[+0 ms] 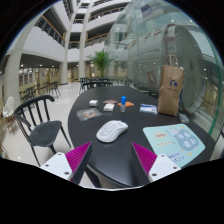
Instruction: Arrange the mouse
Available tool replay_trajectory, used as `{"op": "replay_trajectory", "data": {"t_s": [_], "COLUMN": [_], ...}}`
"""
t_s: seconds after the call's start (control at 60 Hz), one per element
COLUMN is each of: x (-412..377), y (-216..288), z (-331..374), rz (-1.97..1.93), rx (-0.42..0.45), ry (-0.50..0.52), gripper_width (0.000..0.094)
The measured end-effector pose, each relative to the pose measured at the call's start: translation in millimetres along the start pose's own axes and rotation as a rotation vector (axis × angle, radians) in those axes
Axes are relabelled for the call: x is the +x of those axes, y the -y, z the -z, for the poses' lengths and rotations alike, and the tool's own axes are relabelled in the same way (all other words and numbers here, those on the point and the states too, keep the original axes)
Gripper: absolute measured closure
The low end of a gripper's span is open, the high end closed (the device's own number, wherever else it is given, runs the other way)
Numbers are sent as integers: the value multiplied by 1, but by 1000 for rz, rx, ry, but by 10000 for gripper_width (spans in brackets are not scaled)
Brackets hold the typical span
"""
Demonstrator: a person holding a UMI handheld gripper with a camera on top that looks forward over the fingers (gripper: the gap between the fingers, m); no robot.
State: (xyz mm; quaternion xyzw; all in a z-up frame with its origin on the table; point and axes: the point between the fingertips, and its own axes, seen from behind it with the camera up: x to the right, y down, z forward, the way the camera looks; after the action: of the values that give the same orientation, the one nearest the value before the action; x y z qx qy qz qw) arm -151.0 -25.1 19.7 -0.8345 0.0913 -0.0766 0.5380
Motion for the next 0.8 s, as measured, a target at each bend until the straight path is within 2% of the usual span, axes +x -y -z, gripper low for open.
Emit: {"op": "replay_trajectory", "data": {"t_s": [0.217,0.35,0.483,0.55,0.6,0.617,0.683,0.8], "x": [-26,-23,-19,-16,-13,-12,-13,-16], "y": [-3,11,20,19,21,19,20,22], "z": [-71,-97,-120,-127,-128,-129,-132,-134], "rz": [-34,-101,-113,-109,-101,-89,-46,-60], "rx": [-82,-86,-114,-159,-178,-192,-212,-242], "ry": [24,14,-4,-29,-64,-78,-92,-63], "gripper_width": [126,126,158,182,243,308,349,479]}}
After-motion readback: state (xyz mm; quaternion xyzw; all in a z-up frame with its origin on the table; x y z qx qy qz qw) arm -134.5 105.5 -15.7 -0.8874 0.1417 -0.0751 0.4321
